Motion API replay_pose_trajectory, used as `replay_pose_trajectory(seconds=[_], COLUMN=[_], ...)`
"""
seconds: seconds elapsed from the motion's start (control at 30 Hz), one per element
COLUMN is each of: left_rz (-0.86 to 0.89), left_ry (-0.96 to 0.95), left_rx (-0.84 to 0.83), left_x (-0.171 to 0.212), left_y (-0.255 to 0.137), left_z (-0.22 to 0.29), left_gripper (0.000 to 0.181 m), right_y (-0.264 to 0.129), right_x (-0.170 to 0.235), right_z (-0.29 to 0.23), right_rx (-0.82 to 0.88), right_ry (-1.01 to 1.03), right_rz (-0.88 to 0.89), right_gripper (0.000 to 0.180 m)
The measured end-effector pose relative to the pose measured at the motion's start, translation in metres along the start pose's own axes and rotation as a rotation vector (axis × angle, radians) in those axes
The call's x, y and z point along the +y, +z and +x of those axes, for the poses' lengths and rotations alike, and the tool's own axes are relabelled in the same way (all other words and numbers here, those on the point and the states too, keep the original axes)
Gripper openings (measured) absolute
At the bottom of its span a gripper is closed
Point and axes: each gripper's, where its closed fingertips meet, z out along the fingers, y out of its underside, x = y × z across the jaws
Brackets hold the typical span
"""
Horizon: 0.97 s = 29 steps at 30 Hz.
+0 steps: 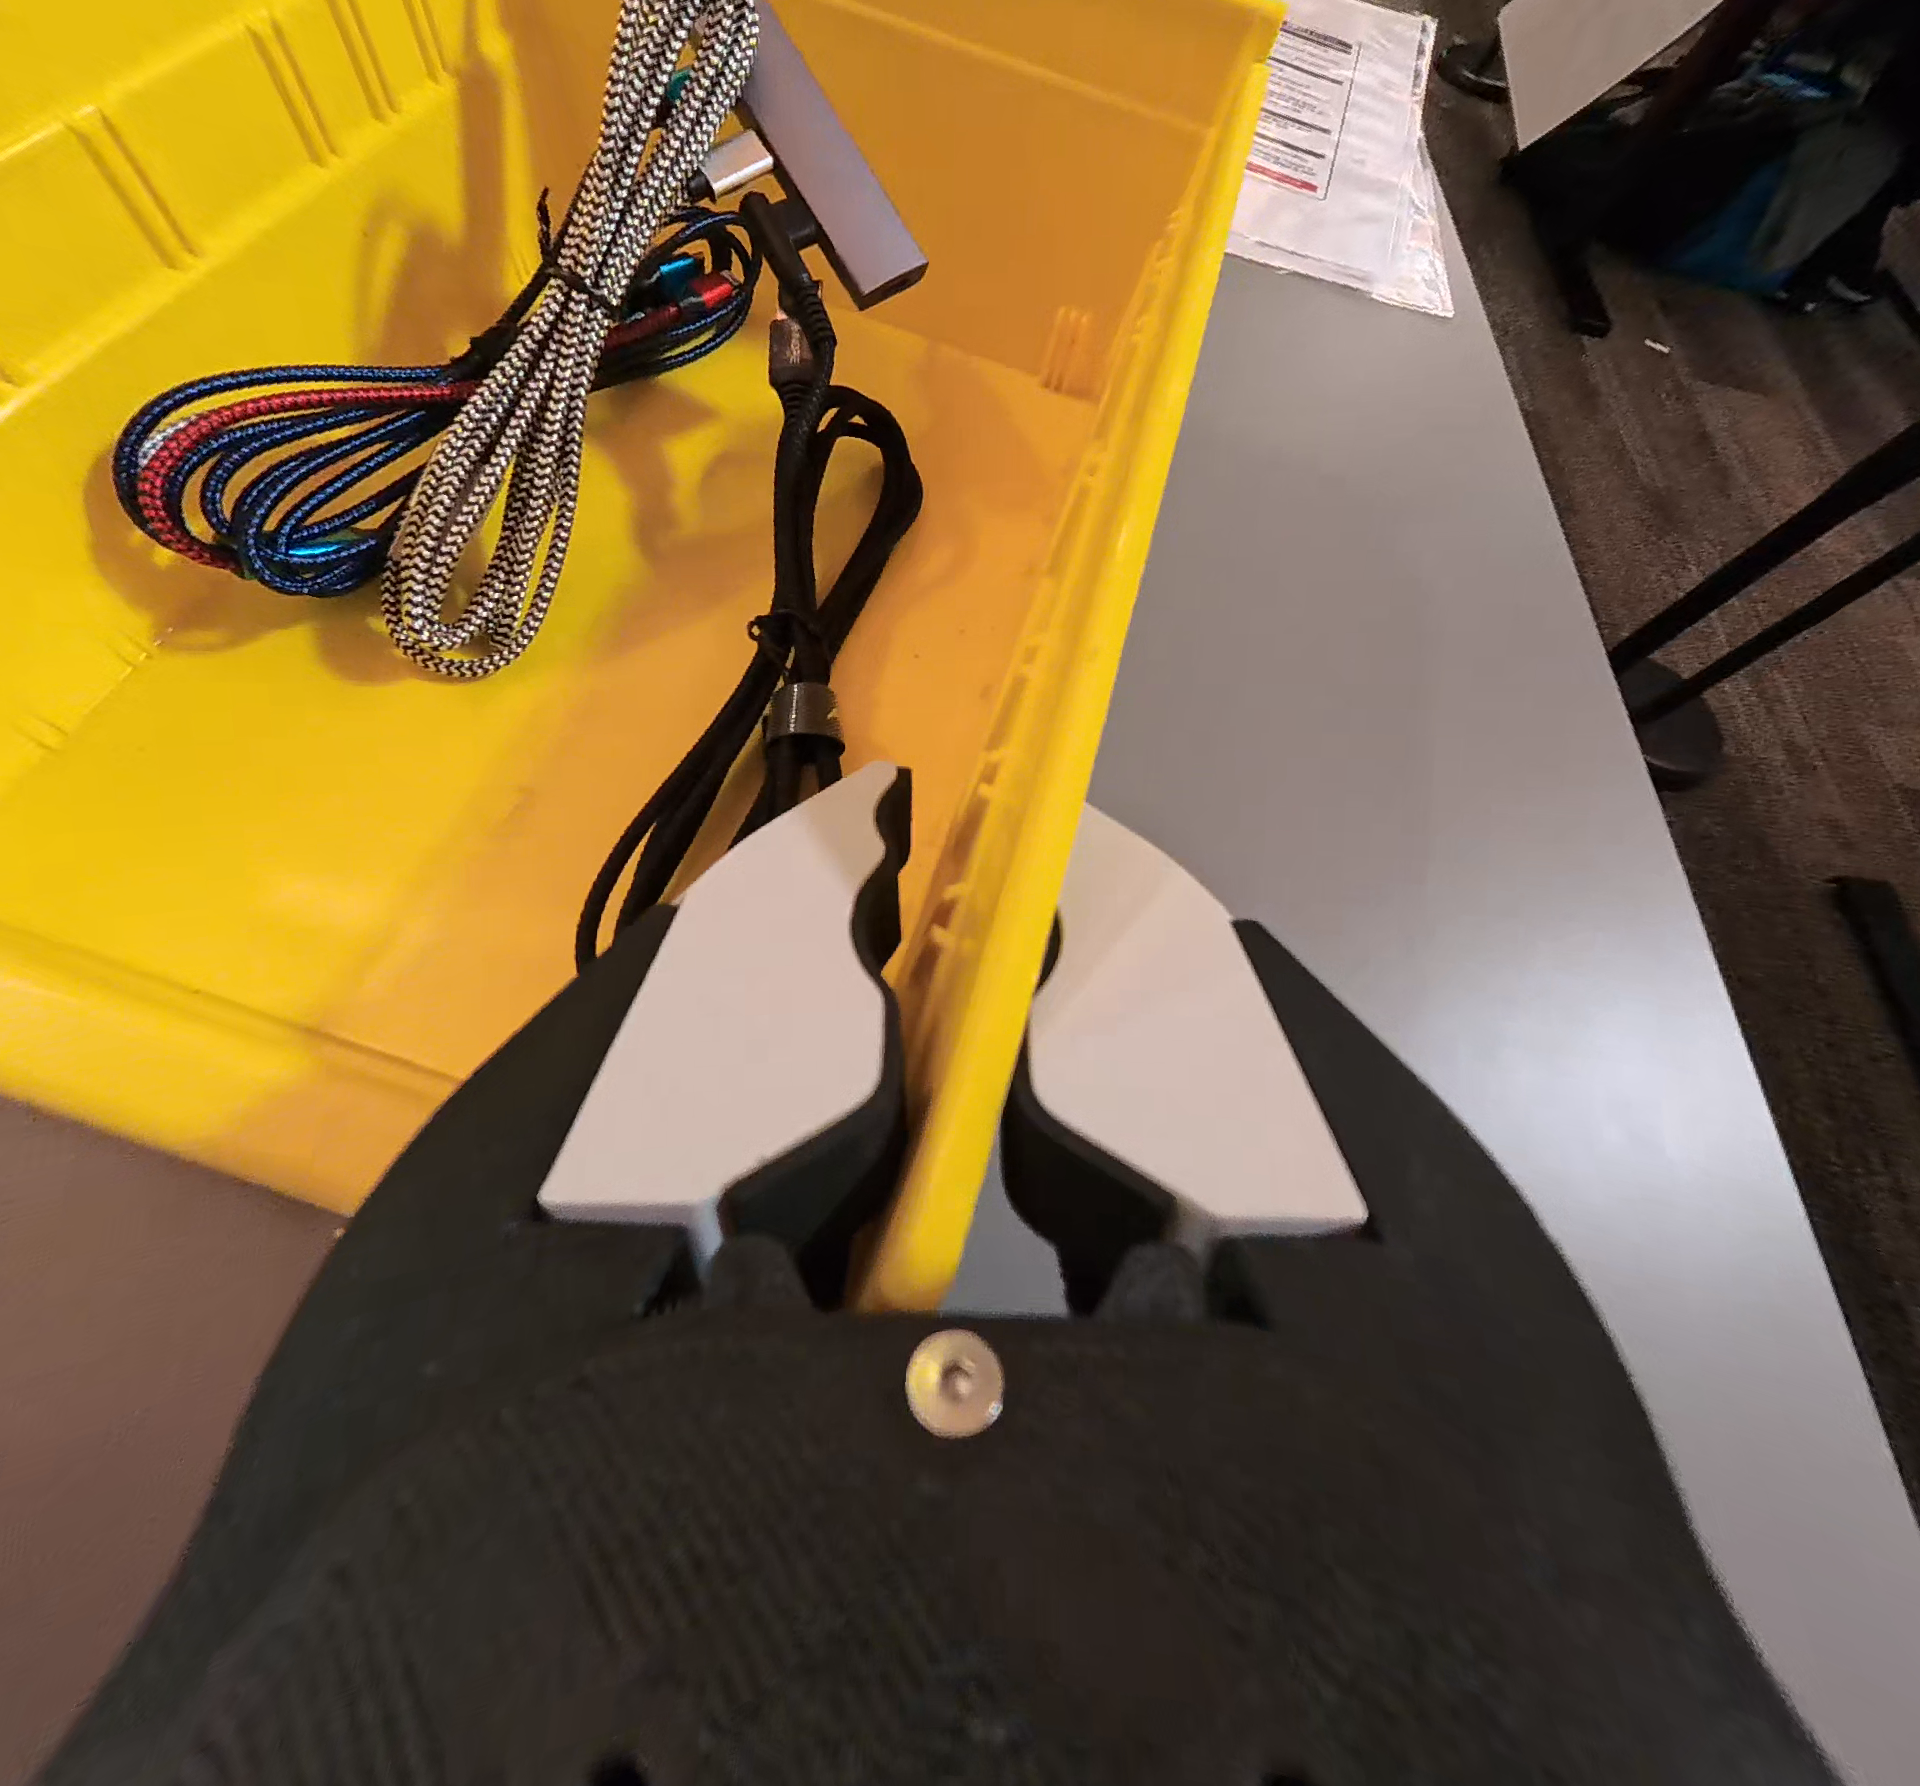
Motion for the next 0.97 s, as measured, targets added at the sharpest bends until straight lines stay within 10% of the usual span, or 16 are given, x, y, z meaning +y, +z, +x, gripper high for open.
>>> replay_pose_trajectory(seconds=[0.2,0.33,0.7,0.97], left_rz=[0.199,0.220,-0.282,-0.395], left_ry=[0.431,0.633,0.543,0.530], left_rx=[-0.727,-1.108,-1.215,-1.123], left_x=[-0.047,-0.048,0.028,0.049], left_y=[-0.125,-0.220,-0.246,-0.243], left_z=[-0.052,-0.075,-0.179,-0.183], left_gripper=[0.148,0.147,0.146,0.109], right_y=[0.000,0.001,0.002,0.002], right_x=[-0.001,-0.002,-0.004,-0.006], right_z=[-0.002,-0.003,-0.005,-0.006], right_rx=[-0.018,-0.041,-0.065,-0.090], right_ry=[-0.005,0.013,0.035,0.057], right_rz=[0.013,0.030,0.051,0.072], right_gripper=[0.018,0.021,0.024,0.027])
